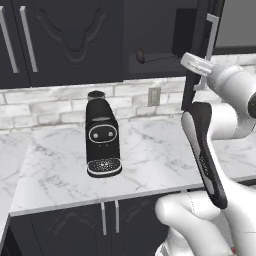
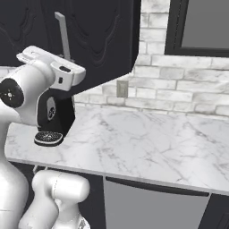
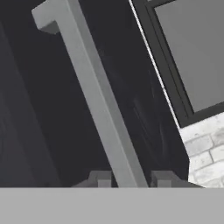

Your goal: Open the cabinet and move the ladle to the pot. Then close the cabinet.

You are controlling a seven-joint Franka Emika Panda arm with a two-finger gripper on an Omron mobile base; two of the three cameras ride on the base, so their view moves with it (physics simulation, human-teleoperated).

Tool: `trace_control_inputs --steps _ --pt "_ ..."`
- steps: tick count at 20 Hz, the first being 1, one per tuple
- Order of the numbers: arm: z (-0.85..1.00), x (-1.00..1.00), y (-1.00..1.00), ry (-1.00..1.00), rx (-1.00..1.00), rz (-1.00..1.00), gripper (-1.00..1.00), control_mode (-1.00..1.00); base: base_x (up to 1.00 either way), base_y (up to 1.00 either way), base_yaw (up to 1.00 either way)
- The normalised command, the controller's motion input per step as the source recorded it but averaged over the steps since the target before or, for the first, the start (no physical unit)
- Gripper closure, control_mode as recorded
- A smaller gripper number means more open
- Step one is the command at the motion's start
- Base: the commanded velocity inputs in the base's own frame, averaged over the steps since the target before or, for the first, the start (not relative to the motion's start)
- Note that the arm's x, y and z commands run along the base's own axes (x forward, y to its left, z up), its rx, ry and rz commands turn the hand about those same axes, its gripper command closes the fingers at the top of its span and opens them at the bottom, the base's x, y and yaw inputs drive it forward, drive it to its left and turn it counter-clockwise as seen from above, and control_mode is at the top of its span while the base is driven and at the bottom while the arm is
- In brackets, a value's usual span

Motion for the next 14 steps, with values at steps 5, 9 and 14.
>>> trace_control_inputs --steps 5,9,14 --pt "0.47 -0.93 0.20 0.02 0.00 0.05 -1.00 -1.00 0.00 0.00 0.00" --pt "0.49 -1.00 0.00 0.07 0.00 0.11 -1.00 -1.00 0.00 0.00 0.00" --pt "0.15 -0.82 0.19 0.09 -0.03 -0.06 -1.00 -1.00 0.00 0.00 0.00"
